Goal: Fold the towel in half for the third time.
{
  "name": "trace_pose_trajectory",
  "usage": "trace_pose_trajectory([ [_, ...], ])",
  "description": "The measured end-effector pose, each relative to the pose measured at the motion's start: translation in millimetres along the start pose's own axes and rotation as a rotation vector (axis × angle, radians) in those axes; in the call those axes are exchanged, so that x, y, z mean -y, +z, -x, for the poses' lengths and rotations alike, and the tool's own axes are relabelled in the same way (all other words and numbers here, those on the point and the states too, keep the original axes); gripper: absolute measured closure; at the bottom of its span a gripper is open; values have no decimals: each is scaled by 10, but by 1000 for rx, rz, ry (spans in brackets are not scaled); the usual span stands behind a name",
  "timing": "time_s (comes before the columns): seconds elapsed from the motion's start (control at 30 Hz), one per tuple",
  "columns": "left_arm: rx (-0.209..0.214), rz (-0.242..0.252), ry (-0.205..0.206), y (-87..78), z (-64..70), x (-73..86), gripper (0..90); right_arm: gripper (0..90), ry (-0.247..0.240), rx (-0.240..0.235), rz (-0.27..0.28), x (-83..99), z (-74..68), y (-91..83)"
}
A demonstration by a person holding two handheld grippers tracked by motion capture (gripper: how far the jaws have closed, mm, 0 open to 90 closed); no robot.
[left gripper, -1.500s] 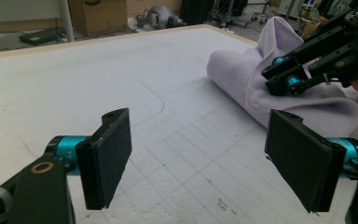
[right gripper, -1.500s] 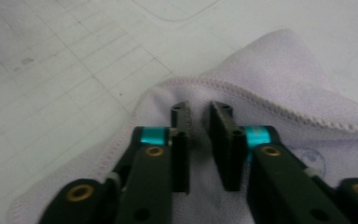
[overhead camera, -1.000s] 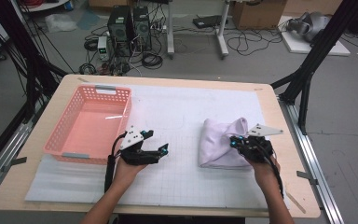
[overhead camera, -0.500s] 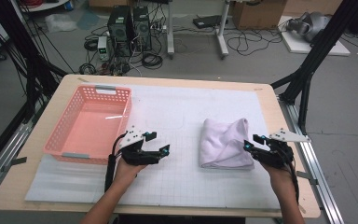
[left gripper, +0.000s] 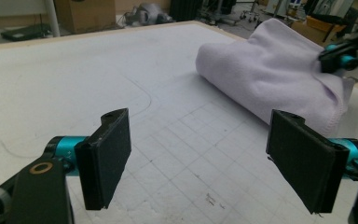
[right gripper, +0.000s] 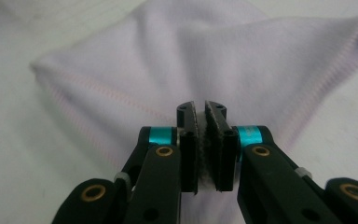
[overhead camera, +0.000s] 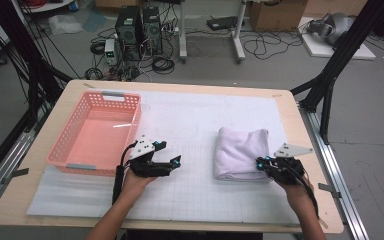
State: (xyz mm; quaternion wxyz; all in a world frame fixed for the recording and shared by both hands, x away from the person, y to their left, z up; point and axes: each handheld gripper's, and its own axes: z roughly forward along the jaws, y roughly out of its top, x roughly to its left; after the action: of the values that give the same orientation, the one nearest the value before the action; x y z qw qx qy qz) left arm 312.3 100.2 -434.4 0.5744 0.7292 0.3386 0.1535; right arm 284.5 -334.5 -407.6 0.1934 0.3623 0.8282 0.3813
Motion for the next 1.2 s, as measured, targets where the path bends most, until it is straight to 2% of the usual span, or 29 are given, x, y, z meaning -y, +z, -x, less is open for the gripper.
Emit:
trace_pose_trajectory([
  [0.03, -5, 0, -10, -4, 0, -2, 225, 837, -15, -3, 1, 51, 9, -61],
  [0.1, -7, 6, -14, -11, -8, -5, 226, 825, -44, -16, -32, 148, 20, -141],
  [0.13, -11, 11, -18, -11, -6, -6, 226, 788, -38, -12, -46, 183, 22, -169],
  [0.17, -11, 11, -18, -13, -8, -7, 226, 714, -29, -20, -39, 205, 33, -193],
  [0.2, -10, 11, -18, -13, -7, -7, 226, 635, -10, -24, -17, 212, 51, -221],
  [0.27, -12, 8, -6, -10, -7, -6, 226, 590, 72, -34, 54, 179, 96, -291],
  [0.33, -7, 5, -7, -8, -2, -5, 226, 571, 85, -9, 104, 118, 115, -312],
  [0.43, -2, 8, -16, -4, -9, -4, 226, 598, 110, 36, 150, -32, 120, -229],
  [0.47, -1, 11, -23, -4, -12, -3, 226, 616, 111, 44, 146, -64, 117, -188],
  [0.53, 1, 13, -23, -12, -19, -6, 226, 617, 109, 70, 104, -110, 98, -34],
  [0.6, 2, 18, -25, -17, -25, -7, 226, 619, 85, 39, 42, -88, 64, 135],
  [0.67, 4, 22, -33, -19, -28, -4, 226, 599, 41, 17, -6, -18, -6, 224],
  [0.73, 4, 20, -32, -26, -30, -6, 226, 566, -9, 4, -30, 90, -68, 225],
  [0.8, 3, 23, -31, -31, -31, -8, 226, 564, -61, 4, -20, 203, -103, 164],
  [0.83, 3, 23, -30, -32, -31, -9, 226, 562, -67, 1, -18, 239, -100, 119],
  [0.9, 2, 22, -34, -27, -30, -7, 227, 537, -53, -12, -23, 256, -57, 28],
  [0.97, 4, 21, -33, -25, -30, -7, 227, 517, 0, -5, 18, 223, 8, -44],
  [1.07, 7, 12, -33, -6, -22, 0, 228, 488, 113, 78, 116, 96, 156, -95],
  [1.17, 8, 12, -33, -6, -22, 0, 229, 469, 172, 171, 123, -64, 308, 52],
  [1.2, 7, 13, -35, -4, -24, 1, 228, 451, 202, 199, 107, -111, 357, 130],
])
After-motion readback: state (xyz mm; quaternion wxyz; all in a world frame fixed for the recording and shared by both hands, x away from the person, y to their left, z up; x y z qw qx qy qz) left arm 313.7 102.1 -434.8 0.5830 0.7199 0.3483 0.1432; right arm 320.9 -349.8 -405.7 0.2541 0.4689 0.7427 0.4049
